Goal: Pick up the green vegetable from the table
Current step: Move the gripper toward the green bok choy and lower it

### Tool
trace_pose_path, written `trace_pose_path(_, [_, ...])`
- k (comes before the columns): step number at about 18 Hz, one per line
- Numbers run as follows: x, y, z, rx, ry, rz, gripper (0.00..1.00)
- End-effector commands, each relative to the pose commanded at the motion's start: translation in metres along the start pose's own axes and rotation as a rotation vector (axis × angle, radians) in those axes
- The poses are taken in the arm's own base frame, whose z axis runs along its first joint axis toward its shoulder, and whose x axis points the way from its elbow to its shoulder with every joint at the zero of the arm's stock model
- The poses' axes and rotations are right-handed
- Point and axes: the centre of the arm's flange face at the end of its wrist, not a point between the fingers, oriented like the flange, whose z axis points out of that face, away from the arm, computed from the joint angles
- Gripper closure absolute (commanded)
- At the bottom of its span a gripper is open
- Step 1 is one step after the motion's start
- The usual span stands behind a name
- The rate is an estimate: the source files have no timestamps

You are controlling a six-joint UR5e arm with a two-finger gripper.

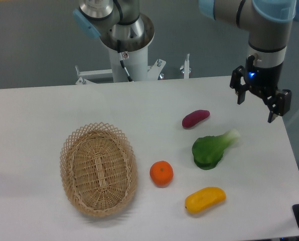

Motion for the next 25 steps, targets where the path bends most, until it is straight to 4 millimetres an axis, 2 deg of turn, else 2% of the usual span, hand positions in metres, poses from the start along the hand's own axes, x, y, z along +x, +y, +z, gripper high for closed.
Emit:
trace_pose_path(4, [0.001, -0.001, 0.001, 0.009, 0.002, -0.003, 0.00])
trace_pose_path(7, [0.006, -0.001, 0.010, 0.008, 0.021, -0.006, 0.00])
trace_pose_path(12, [0.030, 0.002, 0.047, 0.007, 0.101, -0.013, 0.00])
trace_pose_path(14, [0.033, 0.004, 0.054, 0.007, 0.114, -0.010, 0.00])
trace_pose_path(16, [0.037, 0.006, 0.075, 0.007, 0.152, -0.007, 0.00])
trace_pose_path(17, [0.040, 0.009, 0.092, -0.002, 0.184, -0.007, 0.00])
trace_pose_path(20, [0.046, 0.033, 0.123, -0.067, 0.247, 0.038, 0.00])
trace_pose_path(25, [0.052, 0.039, 0.160, -0.106, 0.291, 0.063, 0.00])
